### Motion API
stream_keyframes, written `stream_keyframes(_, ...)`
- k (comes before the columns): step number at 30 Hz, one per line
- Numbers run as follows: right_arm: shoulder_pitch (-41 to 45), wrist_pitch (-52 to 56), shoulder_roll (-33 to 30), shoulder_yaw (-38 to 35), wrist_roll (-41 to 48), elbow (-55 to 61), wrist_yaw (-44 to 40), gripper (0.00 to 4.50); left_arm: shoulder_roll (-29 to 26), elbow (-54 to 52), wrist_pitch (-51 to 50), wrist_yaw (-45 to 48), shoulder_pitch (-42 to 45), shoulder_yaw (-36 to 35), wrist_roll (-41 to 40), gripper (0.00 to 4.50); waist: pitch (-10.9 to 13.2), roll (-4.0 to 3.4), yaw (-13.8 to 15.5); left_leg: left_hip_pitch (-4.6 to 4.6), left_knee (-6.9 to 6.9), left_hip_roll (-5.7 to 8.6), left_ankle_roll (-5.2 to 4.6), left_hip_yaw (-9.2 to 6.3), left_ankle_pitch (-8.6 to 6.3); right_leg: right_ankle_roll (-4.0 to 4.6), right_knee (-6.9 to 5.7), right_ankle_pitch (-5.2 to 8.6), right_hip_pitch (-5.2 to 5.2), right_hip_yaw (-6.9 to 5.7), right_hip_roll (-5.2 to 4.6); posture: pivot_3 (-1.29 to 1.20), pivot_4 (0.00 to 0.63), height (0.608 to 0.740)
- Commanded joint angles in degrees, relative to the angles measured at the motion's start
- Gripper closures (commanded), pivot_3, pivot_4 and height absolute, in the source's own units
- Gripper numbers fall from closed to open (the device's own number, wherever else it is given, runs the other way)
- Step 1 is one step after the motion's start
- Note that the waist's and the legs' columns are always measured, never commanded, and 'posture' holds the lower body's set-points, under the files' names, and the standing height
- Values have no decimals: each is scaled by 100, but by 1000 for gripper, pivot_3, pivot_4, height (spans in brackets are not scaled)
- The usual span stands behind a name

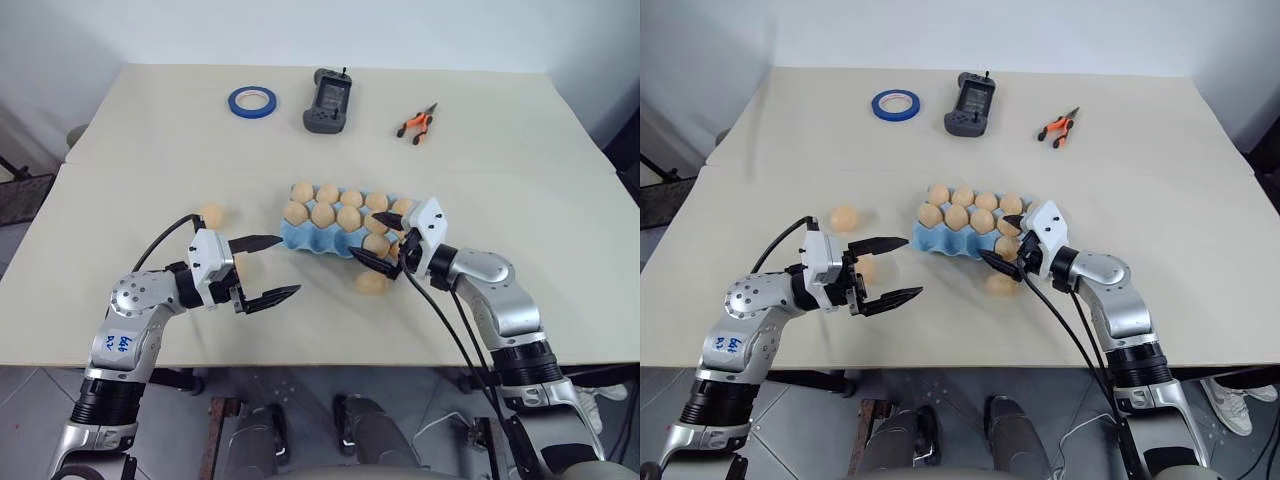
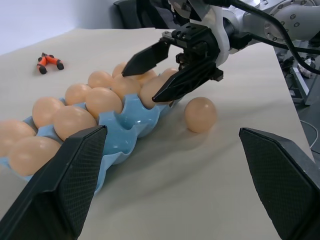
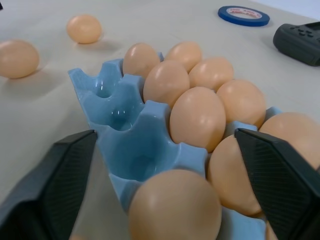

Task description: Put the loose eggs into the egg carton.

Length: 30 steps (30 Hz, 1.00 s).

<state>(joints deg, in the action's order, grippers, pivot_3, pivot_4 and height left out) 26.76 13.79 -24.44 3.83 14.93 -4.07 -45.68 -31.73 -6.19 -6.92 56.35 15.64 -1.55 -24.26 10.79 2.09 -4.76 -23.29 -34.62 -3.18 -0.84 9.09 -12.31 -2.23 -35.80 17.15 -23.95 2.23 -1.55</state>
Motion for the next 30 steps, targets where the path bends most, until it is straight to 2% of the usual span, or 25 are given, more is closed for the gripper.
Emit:
stream_keyframes(1, -340, -175, -357, -499, 257, 511, -172, 50, -70, -217, -43, 7, 79, -112, -105, 0, 0, 0, 26, 0, 2, 0, 1, -1, -1, -1, 0, -1, -1, -2, 0, 0, 150, 740)
stream_keyframes(12, -2552, -550, -1455, -2275, 1260, 1539, -1102, 50, -139, 13, -68, 275, 189, 1, -50, 0, 0, 0, 151, 4, 8, -2, 3, -11, -1, -2, 15, 1, 7, -12, 5, 0, 150, 740)
stream_keyframes(16, -3350, -525, -1687, -2712, 1392, 1236, -1481, 50, -127, 245, 45, 438, 285, 107, 51, 0, 0, 0, 153, 11, -6, -2, 2, -14, -1, 21, 20, 14, 25, -12, 5, 0, 150, 740)
stream_keyframes(19, -3586, -702, -1679, -2861, 1325, 972, -1503, 50, -100, 425, 190, 531, 330, 122, 87, 0, 0, 0, 140, 10, -19, -2, -1, -19, -3, 19, 24, 13, 32, -13, 4, 0, 150, 740)
stream_keyframes(22, -3640, -955, -1606, -2764, 1271, 897, -1592, 50, -94, 587, 303, 620, 365, 113, 87, 0, 0, 0, 127, 9, -23, -2, -3, -18, -4, 16, 29, 10, 34, -11, 3, 0, 150, 740)
stream_keyframes(30, -2786, -646, -1250, -1332, 1099, 1605, -1427, 50, -220, 721, 395, 809, 270, 47, 70, 0, 0, -1, 108, 9, -19, -6, -2, -19, -3, 21, 27, 13, 30, -13, 6, 0, 150, 740)
